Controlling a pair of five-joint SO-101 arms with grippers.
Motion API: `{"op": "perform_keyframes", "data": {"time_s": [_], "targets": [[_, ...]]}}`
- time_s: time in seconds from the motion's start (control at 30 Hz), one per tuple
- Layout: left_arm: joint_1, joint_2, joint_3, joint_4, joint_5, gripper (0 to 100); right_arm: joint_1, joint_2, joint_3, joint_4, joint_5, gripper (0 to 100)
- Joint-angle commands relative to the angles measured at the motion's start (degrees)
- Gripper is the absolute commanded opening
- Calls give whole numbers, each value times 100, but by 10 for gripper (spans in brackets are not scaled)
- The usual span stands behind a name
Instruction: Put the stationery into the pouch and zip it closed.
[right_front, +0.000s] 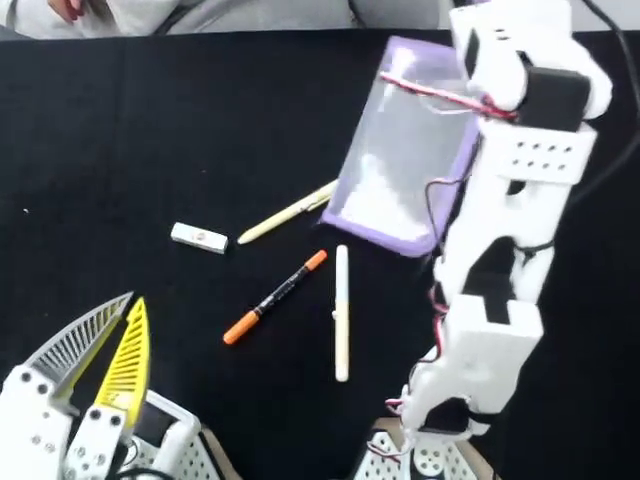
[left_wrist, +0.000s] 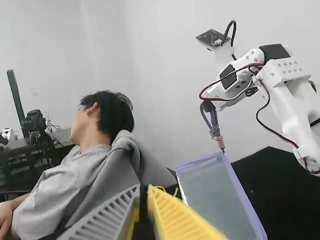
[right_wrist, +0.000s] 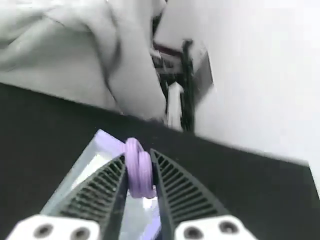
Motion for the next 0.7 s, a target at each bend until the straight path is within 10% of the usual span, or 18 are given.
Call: {"op": "perform_keyframes", "data": {"time_s": [0.0,0.67], "targets": [[4,53,286,-44,-35,30,-519,-716,-655,237,-18,11],[4,26,1147,475,-35,91,-1415,-2958,-866,1899,1178,11]]}}
